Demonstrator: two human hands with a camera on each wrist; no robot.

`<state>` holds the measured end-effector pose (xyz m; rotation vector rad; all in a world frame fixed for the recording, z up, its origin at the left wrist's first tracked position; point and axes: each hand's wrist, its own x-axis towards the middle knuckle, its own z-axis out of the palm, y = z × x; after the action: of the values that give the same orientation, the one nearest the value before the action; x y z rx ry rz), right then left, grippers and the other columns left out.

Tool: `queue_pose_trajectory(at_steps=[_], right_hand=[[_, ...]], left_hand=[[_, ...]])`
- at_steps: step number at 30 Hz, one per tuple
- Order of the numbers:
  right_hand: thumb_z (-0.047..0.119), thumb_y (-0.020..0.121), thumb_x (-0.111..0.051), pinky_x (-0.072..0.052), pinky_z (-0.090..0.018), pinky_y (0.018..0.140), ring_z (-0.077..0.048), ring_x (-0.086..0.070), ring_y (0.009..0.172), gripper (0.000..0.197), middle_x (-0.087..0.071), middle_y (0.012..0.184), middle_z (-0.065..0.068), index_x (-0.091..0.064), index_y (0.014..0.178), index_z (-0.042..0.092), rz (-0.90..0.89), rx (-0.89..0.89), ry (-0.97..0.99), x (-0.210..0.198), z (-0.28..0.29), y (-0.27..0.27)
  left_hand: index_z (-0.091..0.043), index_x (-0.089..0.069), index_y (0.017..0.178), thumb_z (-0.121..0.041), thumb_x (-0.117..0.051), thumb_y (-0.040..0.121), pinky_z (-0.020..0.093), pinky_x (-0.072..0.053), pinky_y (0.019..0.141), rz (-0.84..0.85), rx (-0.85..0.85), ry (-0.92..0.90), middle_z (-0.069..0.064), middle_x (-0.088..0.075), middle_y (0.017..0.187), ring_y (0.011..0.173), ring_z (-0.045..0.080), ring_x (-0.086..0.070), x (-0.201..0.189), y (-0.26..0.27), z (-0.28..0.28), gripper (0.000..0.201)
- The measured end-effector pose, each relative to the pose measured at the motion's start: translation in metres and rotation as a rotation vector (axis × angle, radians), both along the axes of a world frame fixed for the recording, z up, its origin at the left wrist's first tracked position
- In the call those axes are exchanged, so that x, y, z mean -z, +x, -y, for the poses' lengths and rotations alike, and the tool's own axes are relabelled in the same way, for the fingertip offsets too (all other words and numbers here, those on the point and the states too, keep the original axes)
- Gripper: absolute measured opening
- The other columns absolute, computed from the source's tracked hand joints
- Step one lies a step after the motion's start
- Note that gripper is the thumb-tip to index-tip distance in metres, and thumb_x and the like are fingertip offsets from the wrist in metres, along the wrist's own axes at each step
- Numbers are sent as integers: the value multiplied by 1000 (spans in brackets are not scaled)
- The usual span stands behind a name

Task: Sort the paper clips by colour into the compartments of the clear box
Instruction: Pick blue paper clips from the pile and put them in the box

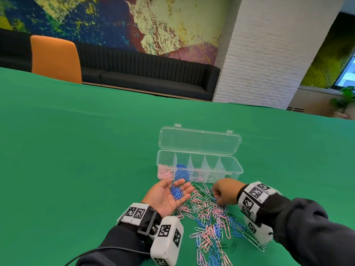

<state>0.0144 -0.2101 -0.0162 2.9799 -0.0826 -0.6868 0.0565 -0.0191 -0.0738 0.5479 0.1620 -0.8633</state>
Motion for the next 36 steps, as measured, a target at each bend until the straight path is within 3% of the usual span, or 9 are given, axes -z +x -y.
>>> queue_pose_trajectory(at_steps=[7,13,16,19,22,25,30,33,36], right_hand=[[13,86,-59,-34,-15,57,-9,-43,63,32,-43,65,9,-40,63,23,80,5,164,-6,3,3],[20,87,-64,-33,-13,54,0,-43,58,30,-49,63,12,-48,62,25,104,22,232,-8,0,3],[22,88,-63,-34,-12,56,-6,-52,69,9,-61,76,6,-68,83,17,119,31,235,-11,-3,3],[21,89,-62,-33,-10,54,-9,-53,74,18,-63,82,2,-70,99,9,143,34,227,-14,-4,4],[23,89,-62,-32,-11,52,-9,-50,69,13,-53,67,10,-68,90,11,148,5,187,-18,-7,6],[25,90,-60,-33,-14,52,-7,-44,59,21,-47,63,9,-54,72,18,160,-15,194,-21,-10,9],[23,93,-55,-43,-16,48,-9,-50,53,21,-54,65,4,-54,73,21,134,39,549,-30,-19,10],[21,94,-54,-42,-16,46,-6,-50,50,13,-55,64,7,-63,91,12,161,88,708,-35,-23,9],[23,95,-52,-40,-14,45,-5,-48,51,20,-57,70,5,-64,100,8,133,144,415,-31,-16,11]], left_hand=[[6,-59,96,-22,-31,99,41,-58,58,9,-2,13,25,-68,88,72,34,-70,0,0,0,40],[6,-59,96,-20,-32,99,41,-57,60,16,-5,17,25,-68,87,71,34,-70,-1,0,-1,38],[6,-59,96,-20,-32,99,41,-57,59,15,-4,15,25,-68,87,71,34,-70,-1,0,-1,38],[6,-59,95,-20,-32,99,41,-57,59,18,-4,20,25,-68,85,70,34,-70,-2,-1,-1,38],[7,-59,94,-19,-33,98,40,-57,56,13,-2,21,25,-68,84,69,34,-70,-3,-1,0,37],[7,-59,93,-19,-33,98,40,-57,55,13,-3,25,25,-68,84,69,34,-70,-4,0,0,37],[7,-59,95,-19,-34,98,39,-58,55,19,-4,43,25,-68,85,69,34,-70,-4,-1,2,36],[7,-59,97,-19,-33,98,39,-57,55,21,17,44,25,-68,87,69,34,-70,-3,-2,3,37],[7,-58,97,-20,-32,98,38,-57,56,11,28,24,25,-68,87,70,34,-70,-4,-2,2,38]])
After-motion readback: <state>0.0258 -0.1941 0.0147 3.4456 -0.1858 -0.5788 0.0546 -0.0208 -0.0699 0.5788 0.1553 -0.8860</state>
